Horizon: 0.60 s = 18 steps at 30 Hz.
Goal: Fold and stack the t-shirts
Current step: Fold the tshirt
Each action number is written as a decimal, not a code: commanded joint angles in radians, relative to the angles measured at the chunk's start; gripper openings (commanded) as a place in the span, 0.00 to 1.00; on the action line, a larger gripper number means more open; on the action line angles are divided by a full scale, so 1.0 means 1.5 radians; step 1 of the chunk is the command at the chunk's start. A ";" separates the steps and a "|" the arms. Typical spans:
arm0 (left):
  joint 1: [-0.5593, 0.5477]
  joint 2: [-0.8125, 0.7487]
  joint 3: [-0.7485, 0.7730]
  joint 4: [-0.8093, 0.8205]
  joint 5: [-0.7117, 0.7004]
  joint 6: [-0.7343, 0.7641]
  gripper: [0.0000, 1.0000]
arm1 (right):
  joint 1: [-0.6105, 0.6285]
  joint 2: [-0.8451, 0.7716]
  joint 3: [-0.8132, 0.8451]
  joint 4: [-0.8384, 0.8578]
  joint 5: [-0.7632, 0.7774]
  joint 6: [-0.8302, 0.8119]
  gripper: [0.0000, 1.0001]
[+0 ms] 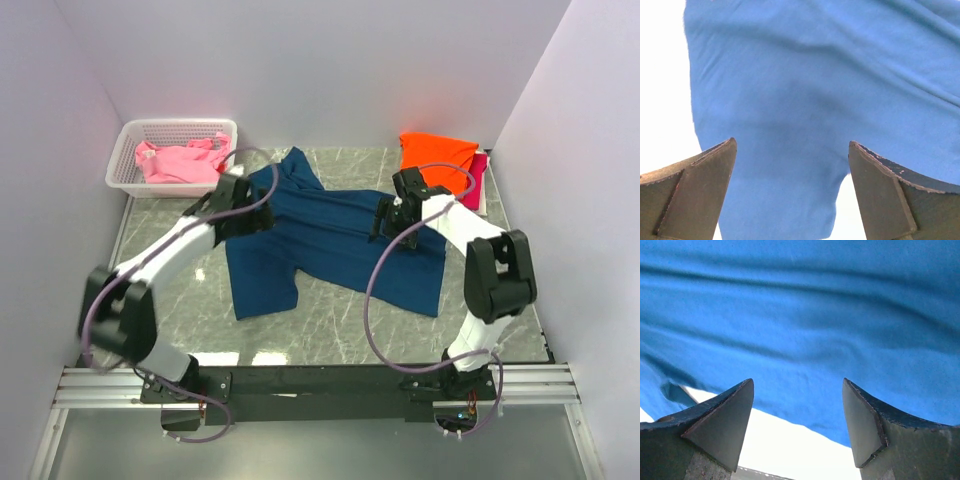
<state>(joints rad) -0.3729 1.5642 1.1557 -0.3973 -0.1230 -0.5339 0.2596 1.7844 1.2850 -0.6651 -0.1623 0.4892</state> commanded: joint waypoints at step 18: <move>-0.108 -0.358 -0.374 -0.221 -0.089 -0.377 0.68 | -0.005 -0.164 -0.177 0.027 0.038 -0.019 0.78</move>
<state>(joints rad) -0.5114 1.0554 0.6277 -0.6842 -0.2520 -0.9928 0.2588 1.5944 1.0389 -0.6422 -0.1204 0.4728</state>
